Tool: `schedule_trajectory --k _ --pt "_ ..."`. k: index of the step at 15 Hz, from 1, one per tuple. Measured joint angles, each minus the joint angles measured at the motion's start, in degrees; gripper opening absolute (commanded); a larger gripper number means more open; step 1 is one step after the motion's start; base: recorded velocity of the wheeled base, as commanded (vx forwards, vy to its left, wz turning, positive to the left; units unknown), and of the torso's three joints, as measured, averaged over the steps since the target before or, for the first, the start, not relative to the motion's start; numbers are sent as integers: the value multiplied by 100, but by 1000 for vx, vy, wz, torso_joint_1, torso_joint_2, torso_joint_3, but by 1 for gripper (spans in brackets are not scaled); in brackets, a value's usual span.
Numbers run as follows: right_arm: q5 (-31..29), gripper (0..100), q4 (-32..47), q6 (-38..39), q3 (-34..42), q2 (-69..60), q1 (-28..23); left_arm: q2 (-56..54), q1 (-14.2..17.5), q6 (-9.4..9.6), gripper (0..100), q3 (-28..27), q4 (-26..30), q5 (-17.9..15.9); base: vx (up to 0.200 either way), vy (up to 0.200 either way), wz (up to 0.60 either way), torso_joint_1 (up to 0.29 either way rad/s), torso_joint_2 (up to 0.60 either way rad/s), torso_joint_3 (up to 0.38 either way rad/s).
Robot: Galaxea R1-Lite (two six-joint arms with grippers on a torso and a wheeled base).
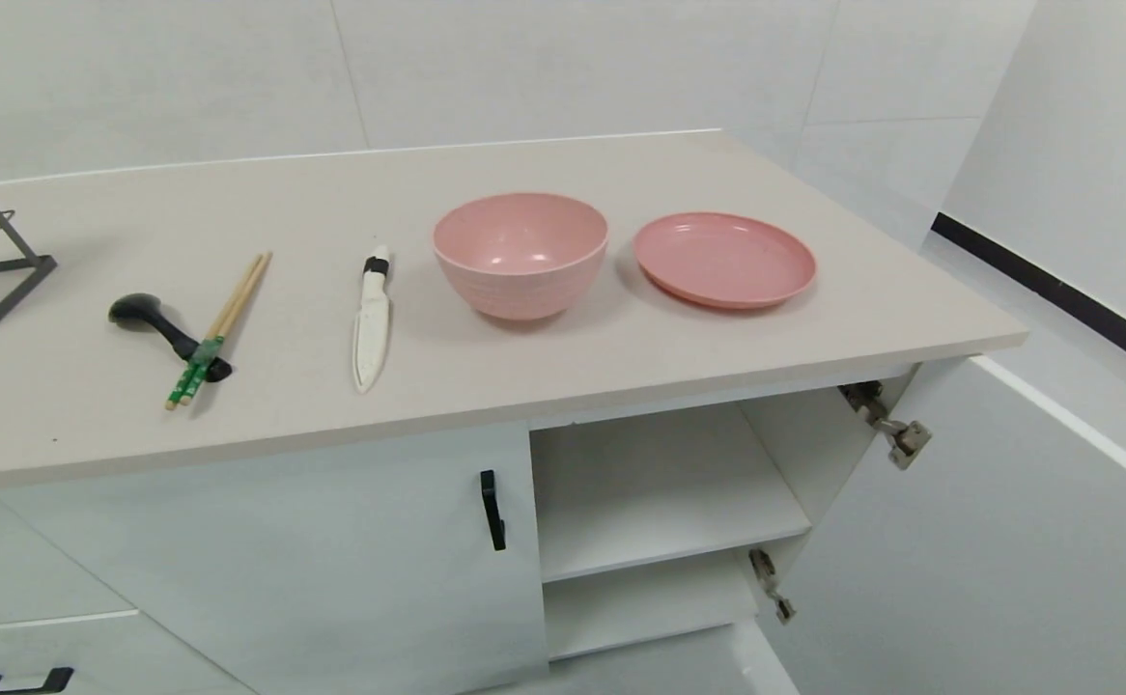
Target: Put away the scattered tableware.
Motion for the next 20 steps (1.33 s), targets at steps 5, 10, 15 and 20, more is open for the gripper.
schedule_trajectory --k 5,10,15,20 --pt "0 100 0 2 0 0 0 0 0 0 100 0 0 0 0 0 0 191 -484 -219" --pt "0 100 0 0 0 0 0 0 0 0 100 0 0 9 0 0 0 348 -494 -239" --pt "0 100 -5 0 0 0 0 0 0 0 100 0 0 7 0 0 0 285 -532 -253" --pt "-2 100 -2 0 0 0 0 0 4 0 100 0 -2 -2 0 80 0 94 -185 -84"
